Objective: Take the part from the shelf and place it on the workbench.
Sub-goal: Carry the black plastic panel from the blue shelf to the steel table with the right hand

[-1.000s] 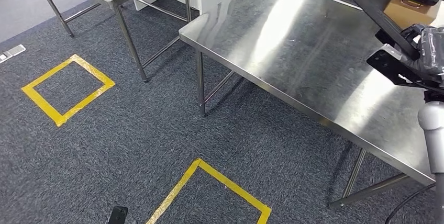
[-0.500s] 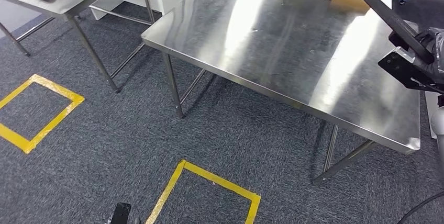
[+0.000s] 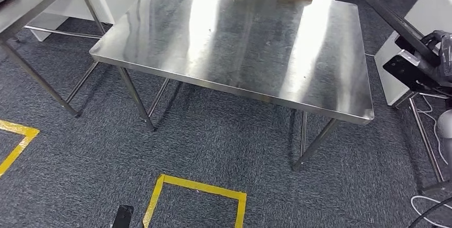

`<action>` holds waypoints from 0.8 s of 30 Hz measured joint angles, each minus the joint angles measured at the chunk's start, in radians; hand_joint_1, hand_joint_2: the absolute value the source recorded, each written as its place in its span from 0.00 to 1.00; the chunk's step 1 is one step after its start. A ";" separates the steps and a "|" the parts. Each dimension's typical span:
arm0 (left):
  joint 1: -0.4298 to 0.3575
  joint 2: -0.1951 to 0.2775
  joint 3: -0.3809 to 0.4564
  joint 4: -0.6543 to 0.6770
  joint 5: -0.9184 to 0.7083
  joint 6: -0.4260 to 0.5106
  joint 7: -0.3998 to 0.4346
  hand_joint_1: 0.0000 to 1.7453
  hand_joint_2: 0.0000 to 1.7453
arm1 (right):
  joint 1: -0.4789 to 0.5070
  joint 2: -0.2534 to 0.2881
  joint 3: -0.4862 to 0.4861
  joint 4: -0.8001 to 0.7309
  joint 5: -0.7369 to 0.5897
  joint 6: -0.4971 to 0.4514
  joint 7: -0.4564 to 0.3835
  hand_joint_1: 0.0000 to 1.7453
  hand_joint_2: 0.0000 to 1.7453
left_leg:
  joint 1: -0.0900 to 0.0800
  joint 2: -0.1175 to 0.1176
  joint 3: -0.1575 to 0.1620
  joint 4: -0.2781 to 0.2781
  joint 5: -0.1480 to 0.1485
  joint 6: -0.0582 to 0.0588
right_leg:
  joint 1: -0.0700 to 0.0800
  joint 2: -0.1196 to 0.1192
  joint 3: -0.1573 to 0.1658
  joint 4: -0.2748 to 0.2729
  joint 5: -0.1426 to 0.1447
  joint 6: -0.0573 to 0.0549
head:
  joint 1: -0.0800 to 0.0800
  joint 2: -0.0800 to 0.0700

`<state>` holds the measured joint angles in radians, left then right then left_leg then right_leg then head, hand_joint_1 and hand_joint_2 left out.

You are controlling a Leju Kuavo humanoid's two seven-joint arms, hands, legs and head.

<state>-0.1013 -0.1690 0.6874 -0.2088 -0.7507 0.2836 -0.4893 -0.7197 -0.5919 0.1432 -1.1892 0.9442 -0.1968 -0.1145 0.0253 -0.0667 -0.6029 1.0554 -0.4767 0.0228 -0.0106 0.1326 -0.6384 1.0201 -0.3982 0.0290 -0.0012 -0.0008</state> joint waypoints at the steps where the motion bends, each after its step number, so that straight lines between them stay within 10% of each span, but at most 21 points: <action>1: -0.001 -0.001 0.000 0.000 0.000 -0.005 0.005 0.00 1.00 | 0.008 -0.006 -0.002 -0.002 0.007 -0.003 0.000 1.00 1.00 | -0.003 0.010 0.002 -0.003 0.003 0.007 | 0.001 0.006 -0.003 -0.002 0.002 0.008 | -0.001 0.000; 5: -0.003 -0.001 0.001 -0.001 -0.007 -0.027 0.026 0.00 1.00 | 0.032 -0.020 -0.014 -0.008 0.025 -0.015 -0.001 1.00 1.00 | -0.003 0.038 0.016 -0.029 0.021 0.035 | -0.004 -0.090 -0.062 0.107 -0.049 0.017 | 0.008 0.000; 8: -0.002 -0.002 0.000 -0.001 -0.012 -0.049 0.032 0.00 1.00 | 0.048 -0.018 -0.015 -0.009 0.037 -0.020 -0.004 1.00 1.00 | -0.001 0.056 0.015 -0.030 0.018 0.032 | -0.015 -0.118 -0.136 0.263 -0.102 0.032 | 0.012 0.000; 13: -0.004 -0.002 0.000 -0.001 -0.015 -0.066 0.033 0.00 1.00 | 0.062 -0.017 -0.019 -0.013 0.049 -0.018 -0.010 1.00 1.00 | 0.007 0.075 0.027 -0.031 0.001 0.002 | -0.030 -0.139 0.004 0.013 -0.017 0.075 | 0.014 0.000; 19: -0.008 -0.001 0.000 -0.001 -0.017 -0.065 0.036 0.00 1.00 | 0.064 -0.013 -0.022 -0.014 0.065 -0.013 -0.013 1.00 1.00 | 0.006 0.079 0.024 0.009 -0.036 -0.026 | -0.028 -0.125 0.039 -0.014 -0.033 0.007 | 0.005 0.000; 22: -0.007 0.000 0.000 -0.001 -0.017 -0.065 0.037 0.00 1.00 | 0.057 -0.007 -0.020 -0.014 0.068 -0.008 -0.015 1.00 1.00 | 0.005 0.071 -0.094 0.212 -0.109 -0.024 | -0.019 -0.124 0.059 -0.015 -0.047 -0.022 | 0.000 0.000; 24: -0.004 0.000 0.000 -0.001 -0.017 -0.064 0.038 0.00 1.00 | 0.057 -0.002 -0.016 -0.014 0.070 -0.004 -0.017 1.00 1.00 | 0.004 0.069 -0.153 0.271 -0.095 -0.018 | -0.010 -0.119 0.073 -0.015 -0.059 -0.030 | -0.001 0.000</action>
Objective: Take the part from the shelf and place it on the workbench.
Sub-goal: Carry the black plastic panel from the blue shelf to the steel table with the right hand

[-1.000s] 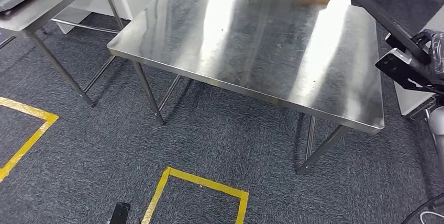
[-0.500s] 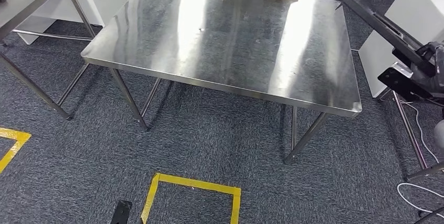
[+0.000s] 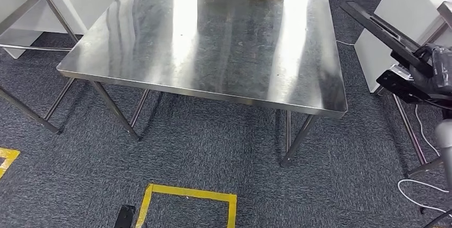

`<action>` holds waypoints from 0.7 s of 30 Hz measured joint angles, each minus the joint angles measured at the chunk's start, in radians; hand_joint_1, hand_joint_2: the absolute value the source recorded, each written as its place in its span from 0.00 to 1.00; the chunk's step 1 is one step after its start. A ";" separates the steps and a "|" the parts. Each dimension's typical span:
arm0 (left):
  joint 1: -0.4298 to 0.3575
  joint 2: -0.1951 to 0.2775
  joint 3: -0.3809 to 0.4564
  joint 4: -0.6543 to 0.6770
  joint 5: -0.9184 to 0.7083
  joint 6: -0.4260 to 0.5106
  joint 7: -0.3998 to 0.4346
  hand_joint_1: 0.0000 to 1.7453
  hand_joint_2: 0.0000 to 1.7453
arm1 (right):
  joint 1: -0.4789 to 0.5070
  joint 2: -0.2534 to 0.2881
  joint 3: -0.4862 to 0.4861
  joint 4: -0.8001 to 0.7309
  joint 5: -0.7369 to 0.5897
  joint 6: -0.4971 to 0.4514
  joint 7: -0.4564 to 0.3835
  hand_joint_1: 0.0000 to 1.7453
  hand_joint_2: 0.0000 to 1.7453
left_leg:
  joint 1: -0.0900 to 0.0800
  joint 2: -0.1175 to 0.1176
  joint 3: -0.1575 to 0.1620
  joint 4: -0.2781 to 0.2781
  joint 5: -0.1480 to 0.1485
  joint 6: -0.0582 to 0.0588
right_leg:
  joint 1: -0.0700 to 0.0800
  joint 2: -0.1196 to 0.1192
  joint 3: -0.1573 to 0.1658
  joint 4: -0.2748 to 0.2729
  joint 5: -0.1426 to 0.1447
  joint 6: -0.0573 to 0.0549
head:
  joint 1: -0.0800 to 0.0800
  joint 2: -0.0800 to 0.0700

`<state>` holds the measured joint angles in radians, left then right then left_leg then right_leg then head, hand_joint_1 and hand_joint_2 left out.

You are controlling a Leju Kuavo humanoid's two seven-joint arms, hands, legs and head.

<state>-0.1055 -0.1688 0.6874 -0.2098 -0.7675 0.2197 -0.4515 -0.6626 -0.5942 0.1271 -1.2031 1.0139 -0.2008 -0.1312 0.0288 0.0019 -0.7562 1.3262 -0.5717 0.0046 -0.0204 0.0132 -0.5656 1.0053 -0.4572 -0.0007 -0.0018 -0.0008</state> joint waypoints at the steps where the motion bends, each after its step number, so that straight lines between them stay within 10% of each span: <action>1: 0.000 0.000 0.000 0.000 0.000 0.001 0.000 0.00 1.00 | 0.000 0.002 0.001 0.000 0.001 0.001 0.000 1.00 1.00 | -0.002 -0.001 -0.001 -0.031 0.040 0.006 | 0.004 0.003 0.010 0.000 -0.007 0.000 | 0.000 0.000; 4: 0.001 0.002 0.000 0.000 0.000 0.002 0.000 0.00 1.00 | -0.004 0.006 0.003 0.001 0.004 0.001 -0.001 1.00 1.00 | -0.012 -0.005 0.065 -0.228 0.165 0.031 | 0.014 0.008 0.035 0.000 -0.033 0.008 | 0.001 0.000; 9: -0.002 0.001 0.000 0.000 -0.003 0.004 0.000 0.00 1.00 | -0.018 0.009 0.004 0.003 0.008 0.002 -0.001 1.00 1.00 | -0.022 -0.003 0.114 -0.311 0.167 0.050 | 0.022 0.006 0.049 0.011 -0.049 0.038 | 0.001 0.000; 15: -0.007 -0.003 0.001 -0.001 -0.006 0.005 0.000 0.00 1.00 | -0.043 0.030 0.024 0.020 0.028 0.009 -0.004 1.00 1.00 | -0.016 -0.005 0.149 -0.321 0.148 0.055 | 0.002 -0.003 -0.141 0.276 -0.116 0.059 | 0.003 0.000; 18: -0.007 -0.003 0.001 -0.001 -0.006 0.003 -0.003 0.00 1.00 | -0.046 0.059 0.048 0.036 0.042 0.005 -0.004 1.00 1.00 | -0.009 -0.006 0.174 -0.322 0.129 0.040 | -0.012 -0.010 -0.105 0.111 -0.002 0.098 | 0.004 0.000; 21: -0.007 -0.001 0.001 -0.001 -0.006 0.004 -0.004 0.00 1.00 | -0.066 0.116 0.081 0.063 0.065 -0.003 0.009 1.00 1.00 | -0.008 0.000 0.186 -0.323 0.117 0.019 | 0.000 -0.021 -0.066 -0.014 0.054 0.074 | 0.005 0.000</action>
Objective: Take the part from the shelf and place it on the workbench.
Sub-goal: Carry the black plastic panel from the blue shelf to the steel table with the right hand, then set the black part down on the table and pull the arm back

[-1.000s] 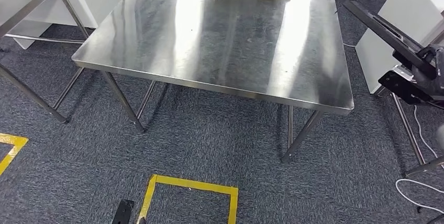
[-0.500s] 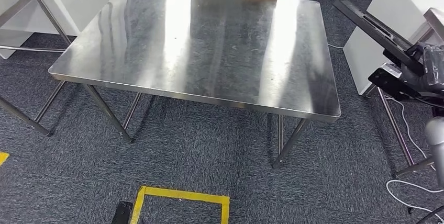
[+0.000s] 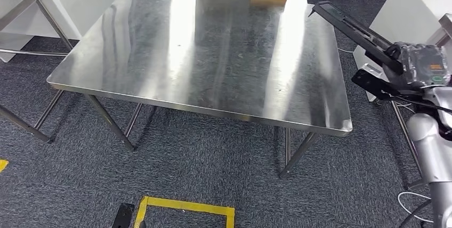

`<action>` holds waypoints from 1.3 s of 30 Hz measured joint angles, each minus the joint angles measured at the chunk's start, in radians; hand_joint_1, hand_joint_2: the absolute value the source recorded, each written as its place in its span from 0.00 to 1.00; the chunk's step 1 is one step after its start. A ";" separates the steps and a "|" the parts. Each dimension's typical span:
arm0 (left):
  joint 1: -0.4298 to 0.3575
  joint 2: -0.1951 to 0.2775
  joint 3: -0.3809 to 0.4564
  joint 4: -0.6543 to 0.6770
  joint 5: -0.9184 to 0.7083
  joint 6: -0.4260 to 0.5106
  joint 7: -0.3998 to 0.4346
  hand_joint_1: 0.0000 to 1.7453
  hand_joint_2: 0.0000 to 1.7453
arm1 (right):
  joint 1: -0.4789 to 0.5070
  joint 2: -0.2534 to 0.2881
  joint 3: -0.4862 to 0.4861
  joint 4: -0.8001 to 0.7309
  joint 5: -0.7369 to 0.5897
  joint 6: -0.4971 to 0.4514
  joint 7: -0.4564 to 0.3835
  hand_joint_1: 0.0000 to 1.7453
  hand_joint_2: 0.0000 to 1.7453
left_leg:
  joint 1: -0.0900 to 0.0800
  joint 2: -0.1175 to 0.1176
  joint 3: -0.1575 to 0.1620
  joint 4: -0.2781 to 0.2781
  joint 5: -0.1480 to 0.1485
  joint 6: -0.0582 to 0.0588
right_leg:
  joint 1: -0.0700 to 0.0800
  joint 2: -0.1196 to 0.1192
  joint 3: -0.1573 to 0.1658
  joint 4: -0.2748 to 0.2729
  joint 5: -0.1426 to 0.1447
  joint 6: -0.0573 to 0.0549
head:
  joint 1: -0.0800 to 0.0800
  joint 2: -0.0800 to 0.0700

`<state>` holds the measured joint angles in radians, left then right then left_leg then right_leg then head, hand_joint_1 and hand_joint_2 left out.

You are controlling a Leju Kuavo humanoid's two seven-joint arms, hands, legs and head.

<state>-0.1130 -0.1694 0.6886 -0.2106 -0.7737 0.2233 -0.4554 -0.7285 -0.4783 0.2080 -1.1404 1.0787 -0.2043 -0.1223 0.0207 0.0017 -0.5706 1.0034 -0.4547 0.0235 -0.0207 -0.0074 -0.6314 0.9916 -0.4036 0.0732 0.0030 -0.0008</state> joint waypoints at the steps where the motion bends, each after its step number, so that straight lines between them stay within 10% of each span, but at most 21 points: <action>1: 0.000 0.000 0.000 0.000 0.000 0.001 0.000 0.00 1.00 | -0.007 0.022 0.011 0.009 0.009 -0.002 0.007 1.00 1.00 | -0.001 0.002 -0.001 -0.002 -0.005 0.001 | 0.004 -0.001 0.004 -0.002 -0.001 -0.017 | -0.001 0.000; 5: -0.001 0.002 0.000 0.000 -0.004 0.007 0.000 0.00 1.00 | -0.049 0.112 0.045 0.054 0.043 -0.012 0.023 1.00 1.00 | -0.001 0.012 0.003 -0.007 -0.006 0.027 | 0.002 0.008 0.014 -0.007 0.018 -0.033 | -0.007 0.000; 13: -0.008 -0.004 0.002 0.000 -0.010 0.034 0.011 0.00 1.00 | -0.177 0.281 0.106 0.211 0.081 -0.038 -0.030 1.00 1.00 | 0.007 0.016 0.012 -0.024 -0.004 -0.018 | 0.011 0.012 0.014 -0.006 0.015 -0.041 | -0.008 0.000; 22: -0.009 -0.001 0.005 0.000 -0.012 0.002 -0.012 0.00 1.00 | -0.265 0.398 0.181 0.364 0.107 -0.042 -0.058 1.00 1.00 | -0.002 0.012 0.011 -0.023 -0.001 -0.022 | 0.014 0.010 0.017 -0.007 0.017 -0.042 | -0.007 0.000; 39: -0.009 0.009 0.009 0.000 -0.043 -0.030 0.016 0.00 1.00 | -0.399 0.316 0.188 0.511 0.049 -0.003 -0.108 1.00 1.00 | -0.011 0.010 0.011 -0.021 -0.004 -0.013 | 0.011 0.006 0.019 -0.015 0.018 -0.041 | -0.007 0.000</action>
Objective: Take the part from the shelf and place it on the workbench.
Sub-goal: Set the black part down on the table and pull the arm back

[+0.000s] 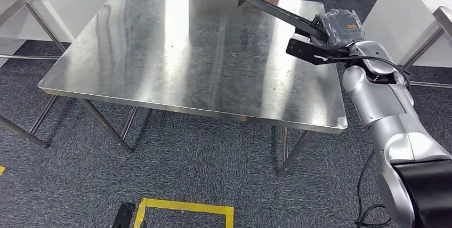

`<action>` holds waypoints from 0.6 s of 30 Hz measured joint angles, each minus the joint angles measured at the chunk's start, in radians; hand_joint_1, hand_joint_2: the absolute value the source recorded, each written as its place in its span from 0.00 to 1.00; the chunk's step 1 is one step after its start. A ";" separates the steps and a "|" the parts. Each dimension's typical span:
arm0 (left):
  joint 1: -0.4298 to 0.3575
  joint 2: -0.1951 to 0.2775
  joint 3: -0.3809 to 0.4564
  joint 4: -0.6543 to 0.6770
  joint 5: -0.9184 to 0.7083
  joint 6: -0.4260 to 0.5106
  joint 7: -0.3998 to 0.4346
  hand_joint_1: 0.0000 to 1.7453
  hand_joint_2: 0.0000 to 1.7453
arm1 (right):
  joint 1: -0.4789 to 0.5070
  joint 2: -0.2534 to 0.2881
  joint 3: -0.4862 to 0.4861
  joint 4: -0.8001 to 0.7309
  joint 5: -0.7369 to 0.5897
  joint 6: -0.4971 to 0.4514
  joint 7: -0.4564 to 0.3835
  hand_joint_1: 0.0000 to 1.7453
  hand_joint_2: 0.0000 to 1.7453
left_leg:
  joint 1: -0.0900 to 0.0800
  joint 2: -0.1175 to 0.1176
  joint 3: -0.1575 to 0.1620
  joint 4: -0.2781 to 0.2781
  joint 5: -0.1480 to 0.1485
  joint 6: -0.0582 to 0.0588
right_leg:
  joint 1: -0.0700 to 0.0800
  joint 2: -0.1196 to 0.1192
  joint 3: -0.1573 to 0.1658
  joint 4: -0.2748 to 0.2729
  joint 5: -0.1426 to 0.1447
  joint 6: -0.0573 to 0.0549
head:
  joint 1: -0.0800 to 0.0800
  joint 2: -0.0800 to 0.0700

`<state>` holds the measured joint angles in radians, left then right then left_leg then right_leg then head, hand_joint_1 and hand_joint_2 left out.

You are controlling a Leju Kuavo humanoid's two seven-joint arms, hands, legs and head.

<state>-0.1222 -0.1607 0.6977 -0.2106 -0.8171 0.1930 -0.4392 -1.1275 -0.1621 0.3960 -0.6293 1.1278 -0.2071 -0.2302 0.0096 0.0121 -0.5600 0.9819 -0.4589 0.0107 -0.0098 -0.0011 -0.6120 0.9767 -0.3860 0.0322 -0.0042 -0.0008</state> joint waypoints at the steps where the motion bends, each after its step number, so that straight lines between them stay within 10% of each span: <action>1: -0.001 0.000 0.000 0.000 0.000 -0.002 0.000 0.00 1.00 | 0.004 0.002 0.001 0.006 0.002 -0.010 0.003 1.00 1.00 | 0.000 0.000 0.000 0.000 0.000 0.000 | 0.000 0.000 0.000 0.000 0.000 0.000 | 0.000 0.000; 18: 0.004 0.002 0.001 0.000 0.016 0.008 -0.004 0.00 1.00 | 0.031 0.064 0.029 0.033 0.041 -0.027 0.033 1.00 1.00 | 0.003 0.000 -0.001 0.000 0.000 0.000 | 0.001 0.000 0.000 0.000 0.000 0.000 | 0.000 0.000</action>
<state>-0.1184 -0.1588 0.6983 -0.2106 -0.8015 0.2008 -0.4427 -1.0967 -0.0983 0.4253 -0.5966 1.1687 -0.2342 -0.1968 0.0131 0.0122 -0.5612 0.9816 -0.4587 0.0104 -0.0090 -0.0009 -0.6120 0.9771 -0.3861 0.0321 -0.0041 -0.0008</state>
